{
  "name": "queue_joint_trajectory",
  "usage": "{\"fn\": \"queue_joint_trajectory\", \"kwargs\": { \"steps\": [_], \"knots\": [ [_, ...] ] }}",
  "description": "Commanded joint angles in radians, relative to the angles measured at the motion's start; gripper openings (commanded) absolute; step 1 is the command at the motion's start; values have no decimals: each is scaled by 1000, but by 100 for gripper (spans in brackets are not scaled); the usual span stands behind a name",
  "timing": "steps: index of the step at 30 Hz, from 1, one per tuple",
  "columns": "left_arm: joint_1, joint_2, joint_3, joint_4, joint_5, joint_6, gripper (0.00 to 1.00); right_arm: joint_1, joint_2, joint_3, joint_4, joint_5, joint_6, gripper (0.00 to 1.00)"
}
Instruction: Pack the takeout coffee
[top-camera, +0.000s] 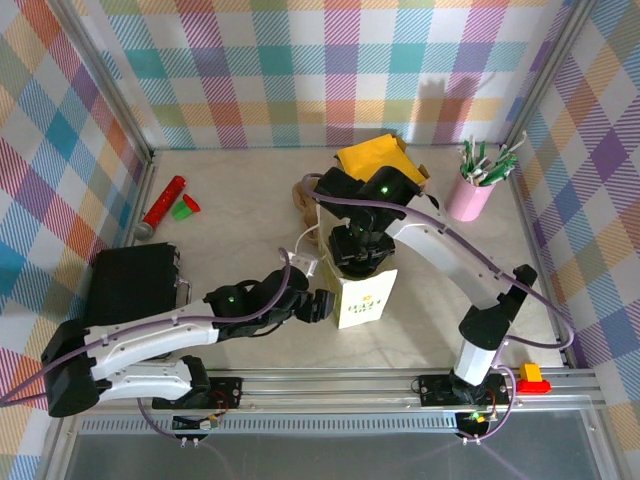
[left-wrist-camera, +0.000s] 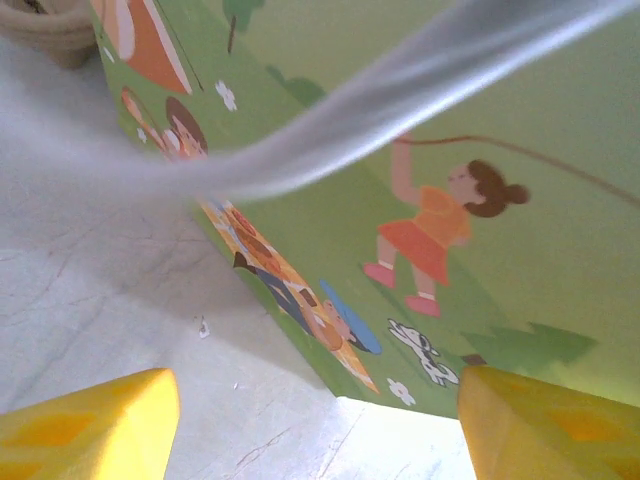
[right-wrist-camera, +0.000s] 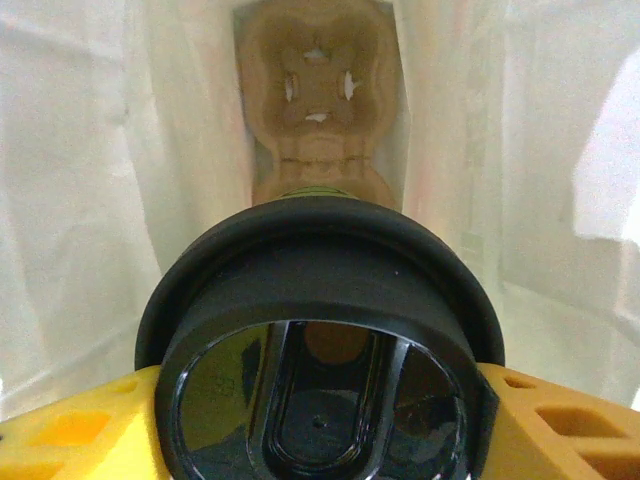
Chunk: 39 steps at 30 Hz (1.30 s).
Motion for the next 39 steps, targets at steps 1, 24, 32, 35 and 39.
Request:
{"fn": "queue_joint_trajectory", "kwargs": {
  "steps": [1, 24, 32, 35, 39],
  "knots": [
    [-12, -55, 14, -40, -24, 32, 74, -13, 12, -20, -61, -42, -21, 60],
    [-12, -179, 39, -127, -75, 62, 74, -57, 56, -106, 44, -90, -42, 59],
    [-12, -185, 42, -133, -78, 65, 74, -75, 69, -138, 84, -99, -59, 59],
    [-12, -184, 43, -134, -76, 66, 74, -83, 69, -151, 96, -98, -64, 58],
    [-12, -182, 43, -133, -76, 68, 74, -93, 71, -166, 114, -101, -67, 58]
  ]
}}
